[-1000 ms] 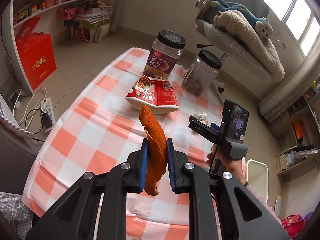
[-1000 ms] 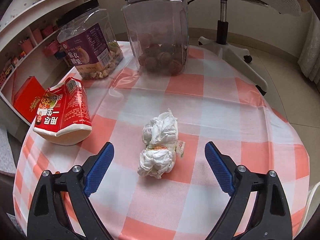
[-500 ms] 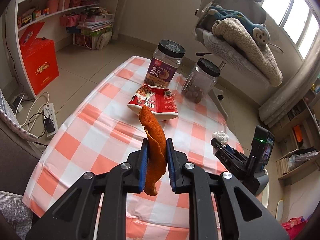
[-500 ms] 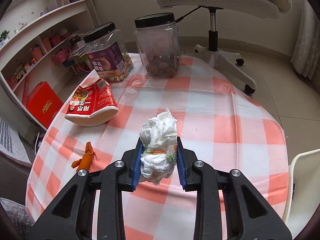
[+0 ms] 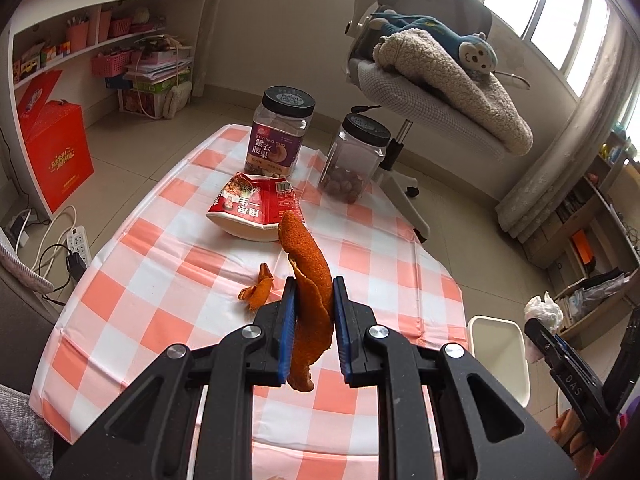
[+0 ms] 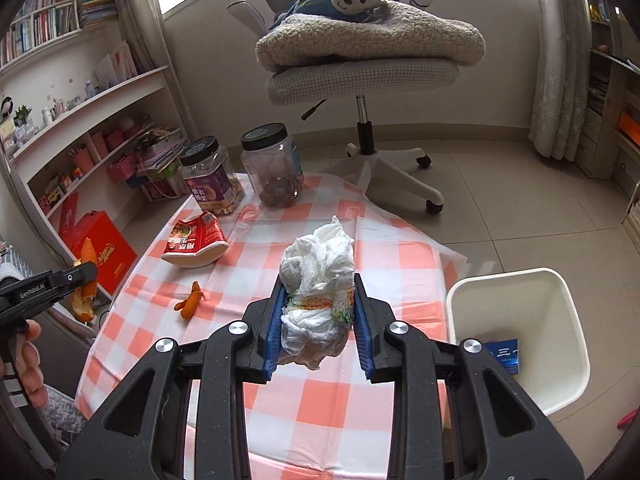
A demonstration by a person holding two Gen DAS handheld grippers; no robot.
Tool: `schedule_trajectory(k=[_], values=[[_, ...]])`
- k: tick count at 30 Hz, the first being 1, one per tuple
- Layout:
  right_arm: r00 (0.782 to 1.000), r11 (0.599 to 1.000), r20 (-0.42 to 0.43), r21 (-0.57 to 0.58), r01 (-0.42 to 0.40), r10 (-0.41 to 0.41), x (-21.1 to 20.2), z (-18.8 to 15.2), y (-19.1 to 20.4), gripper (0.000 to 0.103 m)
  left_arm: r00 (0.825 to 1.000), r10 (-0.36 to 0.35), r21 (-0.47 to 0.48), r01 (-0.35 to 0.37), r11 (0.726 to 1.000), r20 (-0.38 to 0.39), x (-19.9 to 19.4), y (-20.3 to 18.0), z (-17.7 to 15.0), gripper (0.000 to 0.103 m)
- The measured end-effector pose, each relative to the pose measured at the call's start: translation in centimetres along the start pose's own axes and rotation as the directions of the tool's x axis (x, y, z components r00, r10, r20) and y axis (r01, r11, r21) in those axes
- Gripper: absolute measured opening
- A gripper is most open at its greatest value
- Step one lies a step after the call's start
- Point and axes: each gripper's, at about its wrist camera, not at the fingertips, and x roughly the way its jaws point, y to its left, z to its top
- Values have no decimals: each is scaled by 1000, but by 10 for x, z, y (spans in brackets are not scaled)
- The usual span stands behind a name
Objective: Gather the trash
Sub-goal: 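Carry the tissue bundle into the bin and open the right gripper while the left carries the peel, then lower the orange peel into the bin and open the left gripper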
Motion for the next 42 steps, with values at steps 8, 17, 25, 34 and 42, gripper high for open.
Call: schedule_trajectory(k=[8, 17, 25, 34, 42], values=[[988, 978, 4, 138, 154, -156, -25, -10, -97, 29, 1000, -3, 68, 5, 998, -22, 12, -38, -15, 18], [946, 919, -45, 228, 322, -320, -25, -16, -166, 58, 997, -29, 139, 38, 990, -66, 30, -90, -29, 18], [913, 852, 73, 396, 344, -402, -80, -10, -206, 93, 988, -136, 266, 152, 952, -78, 29, -178, -42, 18], [858, 789, 139, 485, 376, -494, -128, -18, -238, 95, 948, -267, 370, 315, 874, -175, 38, -290, -76, 19], [843, 746, 150, 562, 357, -516, -148, -29, -262, 95, 882, -341, 391, 454, 801, -326, 62, -363, -105, 35]])
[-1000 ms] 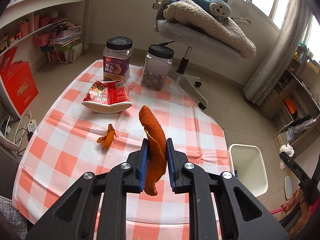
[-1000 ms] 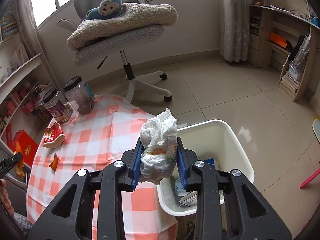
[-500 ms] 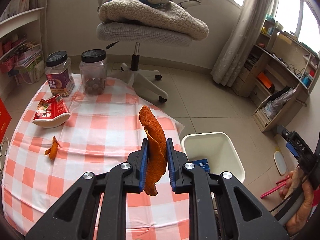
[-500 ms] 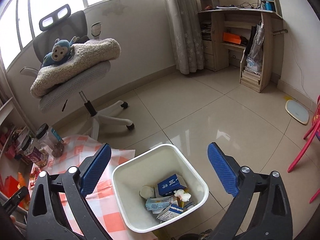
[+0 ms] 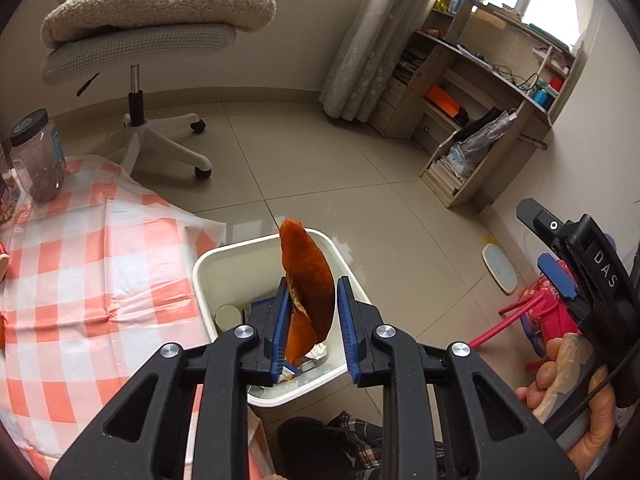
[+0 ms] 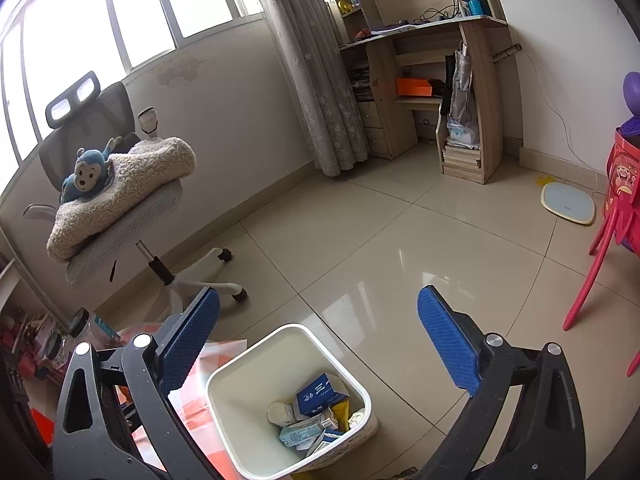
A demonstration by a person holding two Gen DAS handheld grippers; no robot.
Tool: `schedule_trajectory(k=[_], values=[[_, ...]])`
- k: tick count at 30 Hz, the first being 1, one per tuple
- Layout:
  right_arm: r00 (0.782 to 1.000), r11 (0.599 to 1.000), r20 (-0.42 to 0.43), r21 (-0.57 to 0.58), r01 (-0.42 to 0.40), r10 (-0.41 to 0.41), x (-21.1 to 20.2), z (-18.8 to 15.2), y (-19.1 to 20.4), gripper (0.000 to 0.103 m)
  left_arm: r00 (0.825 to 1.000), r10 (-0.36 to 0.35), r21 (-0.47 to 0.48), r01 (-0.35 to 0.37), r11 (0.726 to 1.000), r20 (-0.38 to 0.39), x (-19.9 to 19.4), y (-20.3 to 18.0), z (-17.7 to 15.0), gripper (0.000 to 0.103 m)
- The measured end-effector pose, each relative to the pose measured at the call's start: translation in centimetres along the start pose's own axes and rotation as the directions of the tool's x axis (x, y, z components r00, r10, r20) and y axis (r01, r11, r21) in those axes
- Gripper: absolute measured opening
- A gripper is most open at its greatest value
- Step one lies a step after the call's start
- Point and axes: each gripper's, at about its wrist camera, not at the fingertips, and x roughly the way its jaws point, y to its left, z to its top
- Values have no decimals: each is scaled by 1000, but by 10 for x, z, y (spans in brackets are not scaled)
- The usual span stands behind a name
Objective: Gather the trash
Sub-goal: 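Lower the orange peel into the bin and open the left gripper, then move both open grippers back over the table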
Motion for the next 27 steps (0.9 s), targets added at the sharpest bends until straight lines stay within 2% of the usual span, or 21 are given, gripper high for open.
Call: schedule_trajectory(k=[1, 2, 5, 9, 12, 15, 18, 22, 27], values=[[1000, 1000, 3, 7, 6, -6, 0, 1, -2, 95, 1000, 3, -3, -3, 1000, -6, 5, -3, 1, 52], [1000, 1000, 6, 15, 9, -9, 0, 1, -5, 95, 1000, 4, -10, -4, 1000, -5, 7, -5, 1, 55], [1000, 1000, 10, 22, 14, -14, -1, 2, -6, 95, 1000, 12, -2, -12, 1000, 4, 4, -4, -1, 55], [1000, 999, 16, -33, 18, -18, -2, -3, 7, 95, 994, 96, 19, -98, 995, 54, -13, 8, -4, 55], [1000, 995, 24, -97, 21, -19, -3, -10, 26, 96, 983, 160, 3, -161, 987, 93, -27, 25, -6, 61], [999, 983, 27, -183, 26, -21, -4, -21, 52, 96, 964, 235, -10, -236, 972, 126, -42, 44, -9, 66], [1000, 960, 2, -281, 1, -1, -1, -35, 84, 96, 935, 331, -27, -331, 943, 130, -52, 69, -13, 78], [996, 922, -80, -380, -71, 44, 6, -57, 123, 96, 893, 445, -78, -439, 895, 74, -57, 119, -23, 85], [984, 868, -149, -472, -156, 96, 8, -87, 171, 96, 809, 582, -127, -588, 799, -88, -48, 202, -43, 85]])
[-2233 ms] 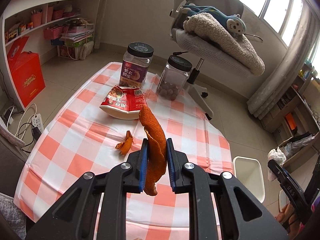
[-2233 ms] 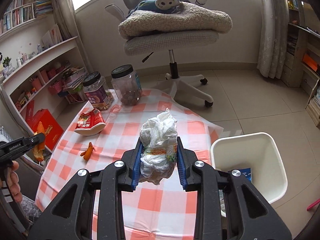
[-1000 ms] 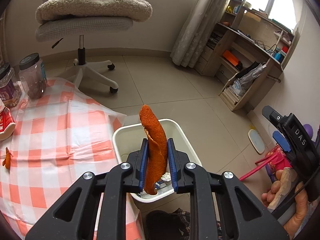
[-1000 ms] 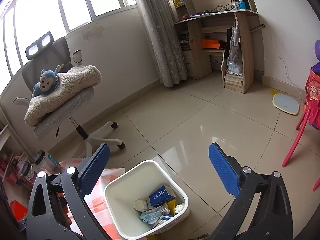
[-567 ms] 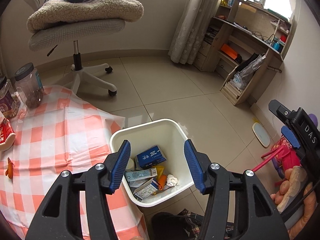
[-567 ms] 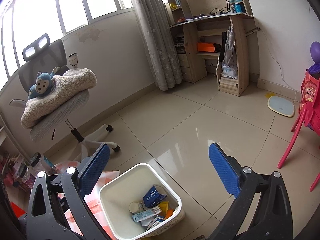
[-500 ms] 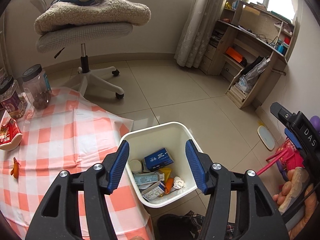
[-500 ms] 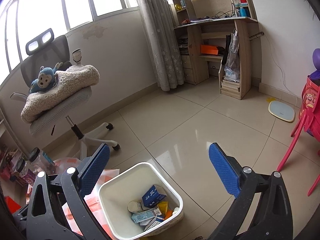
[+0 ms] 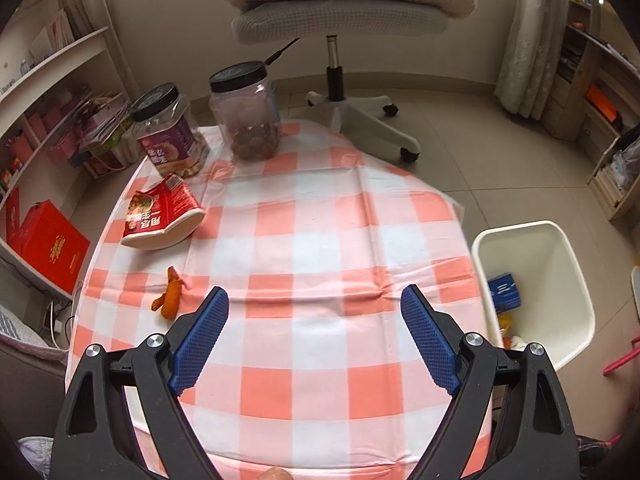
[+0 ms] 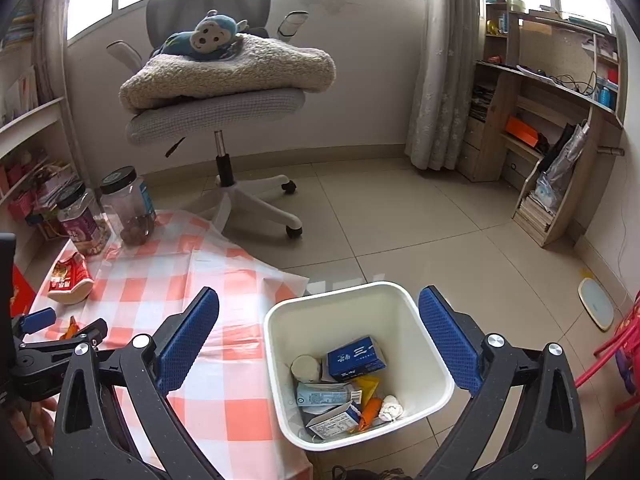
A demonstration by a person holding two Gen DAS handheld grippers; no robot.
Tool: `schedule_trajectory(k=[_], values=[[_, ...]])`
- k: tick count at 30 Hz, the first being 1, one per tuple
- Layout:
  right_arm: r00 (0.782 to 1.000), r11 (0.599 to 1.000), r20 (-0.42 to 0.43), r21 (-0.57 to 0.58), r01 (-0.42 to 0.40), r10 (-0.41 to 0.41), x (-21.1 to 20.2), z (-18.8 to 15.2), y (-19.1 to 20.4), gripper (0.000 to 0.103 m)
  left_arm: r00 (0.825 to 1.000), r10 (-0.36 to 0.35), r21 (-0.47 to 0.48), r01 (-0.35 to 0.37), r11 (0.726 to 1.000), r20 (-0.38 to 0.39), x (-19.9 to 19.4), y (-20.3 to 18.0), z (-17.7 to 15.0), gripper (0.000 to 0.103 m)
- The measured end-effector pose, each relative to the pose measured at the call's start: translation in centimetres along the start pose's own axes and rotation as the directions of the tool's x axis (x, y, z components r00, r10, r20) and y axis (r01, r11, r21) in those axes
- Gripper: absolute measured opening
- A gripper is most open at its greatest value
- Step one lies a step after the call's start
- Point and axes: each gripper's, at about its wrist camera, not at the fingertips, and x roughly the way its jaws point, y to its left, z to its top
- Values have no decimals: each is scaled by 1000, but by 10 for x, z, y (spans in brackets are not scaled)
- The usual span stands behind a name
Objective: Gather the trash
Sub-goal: 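Move both open grippers back over the table, then grasp the second orange peel piece with the left gripper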
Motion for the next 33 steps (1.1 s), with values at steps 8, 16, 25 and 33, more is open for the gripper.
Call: schedule_trajectory(k=[8, 16, 25, 33], values=[[992, 987, -62, -113, -113, 106, 17, -6, 72, 96, 976, 84, -110, -107, 988, -201, 89, 104, -14, 78], [980, 961, -99, -201, -190, 173, 31, -16, 126, 96, 963, 77, -165, -122, 979, -257, 136, 159, -15, 68], [928, 909, -186, -215, -358, 322, 49, -30, 172, 96, 949, -84, -234, 11, 972, -305, 145, 185, -27, 22], [818, 806, -241, -174, -566, 523, 74, -20, 245, 96, 981, -66, -300, 8, 954, -182, 58, 235, -32, 21]])
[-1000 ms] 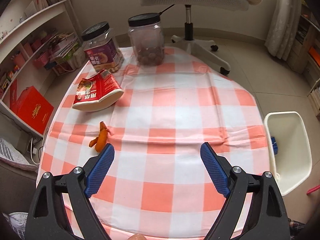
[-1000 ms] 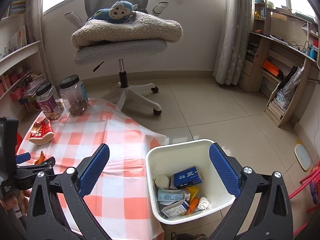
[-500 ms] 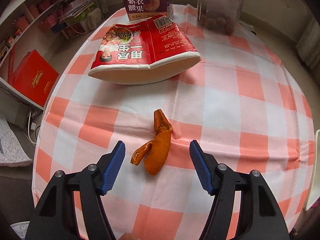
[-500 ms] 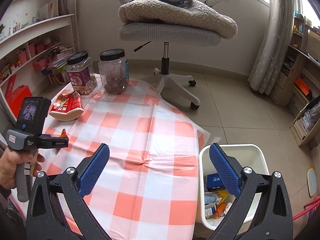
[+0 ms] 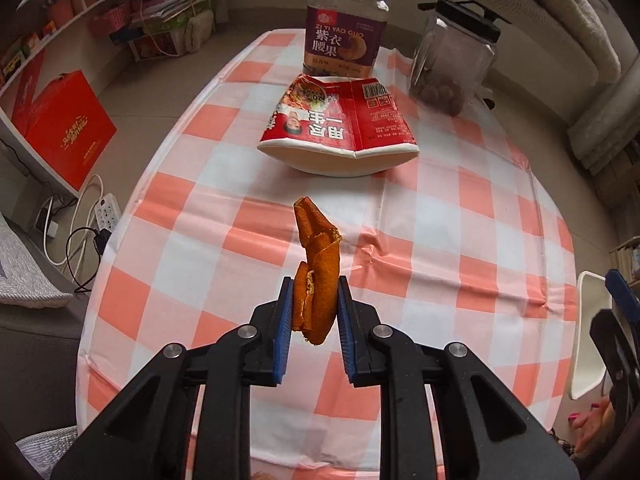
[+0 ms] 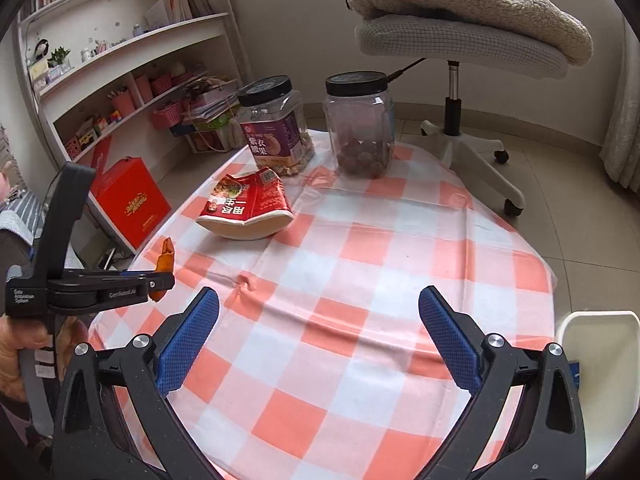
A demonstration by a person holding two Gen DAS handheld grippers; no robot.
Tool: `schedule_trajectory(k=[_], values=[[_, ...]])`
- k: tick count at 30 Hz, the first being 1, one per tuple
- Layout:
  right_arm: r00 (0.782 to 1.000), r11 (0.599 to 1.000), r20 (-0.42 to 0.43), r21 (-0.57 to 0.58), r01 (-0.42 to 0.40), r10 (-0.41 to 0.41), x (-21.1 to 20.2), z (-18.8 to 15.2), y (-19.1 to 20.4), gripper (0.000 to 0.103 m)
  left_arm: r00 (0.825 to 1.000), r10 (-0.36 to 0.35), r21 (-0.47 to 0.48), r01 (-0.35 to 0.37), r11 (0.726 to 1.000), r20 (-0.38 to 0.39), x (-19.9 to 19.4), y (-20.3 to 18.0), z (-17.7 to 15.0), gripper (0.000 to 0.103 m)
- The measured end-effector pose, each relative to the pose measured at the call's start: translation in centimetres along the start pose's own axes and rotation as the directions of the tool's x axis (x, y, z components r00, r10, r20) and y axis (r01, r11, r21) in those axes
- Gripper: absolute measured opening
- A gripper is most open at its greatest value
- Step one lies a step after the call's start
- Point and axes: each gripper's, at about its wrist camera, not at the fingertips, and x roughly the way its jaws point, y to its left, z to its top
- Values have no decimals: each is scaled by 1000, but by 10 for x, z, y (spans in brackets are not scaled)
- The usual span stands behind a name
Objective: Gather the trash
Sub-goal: 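Grasp the second orange peel piece with the left gripper, then grasp the red snack bag with the right gripper, then carry the red bag into the bin and open the right gripper while the left holds the peel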
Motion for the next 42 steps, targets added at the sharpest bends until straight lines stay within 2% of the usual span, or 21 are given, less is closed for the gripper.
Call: schedule_trajectory(k=[6, 11, 13, 15, 20, 23, 24, 26, 28, 29, 32, 37, 42], values=[[990, 989, -14, 27, -143, 143, 67, 33, 16, 96, 997, -38, -106, 46, 993, 74, -56, 39, -12, 21], [969, 966, -50, 107, -235, 241, 125, 51, 10, 96, 988, -45, -107, 62, 992, 150, -85, 37, -10, 21], [963, 959, -60, 126, -255, 264, 147, 56, 8, 96, 986, -52, -108, 69, 992, 156, -88, 38, -9, 21], [946, 939, -80, 171, -297, 314, 168, 60, 4, 95, 986, -50, -106, 67, 992, 159, -89, 38, -9, 21], [930, 908, -44, 234, -346, 366, 199, 72, 0, 95, 985, -32, -95, 49, 994, 169, -91, 39, -9, 22], [929, 913, -66, 224, -342, 364, 215, 75, 7, 95, 986, -30, -98, 47, 994, 162, -88, 41, -10, 22], [930, 916, -75, 217, -338, 361, 221, 75, 9, 93, 987, -26, -99, 42, 994, 158, -87, 42, -10, 22], [926, 918, -103, 210, -336, 362, 229, 73, 13, 78, 988, -14, -103, 30, 994, 156, -86, 45, -10, 22], [918, 916, -134, 211, -340, 372, 235, 68, 18, 46, 986, 13, -110, 5, 994, 166, -88, 49, -10, 22], [913, 914, -146, 210, -347, 381, 236, 65, 19, 40, 985, 26, -117, -5, 993, 173, -89, 52, -10, 22], [915, 910, -127, 225, -349, 383, 226, 57, 21, 35, 983, 34, -143, -7, 990, 181, -92, 61, -10, 22], [943, 937, -114, 195, -289, 314, 198, 45, 32, 33, 980, 63, -157, -33, 987, 189, -96, 67, -14, 22], [959, 952, -91, 178, -249, 268, 157, 25, 40, 31, 974, 93, -145, -63, 987, 207, -101, 68, -19, 22]])
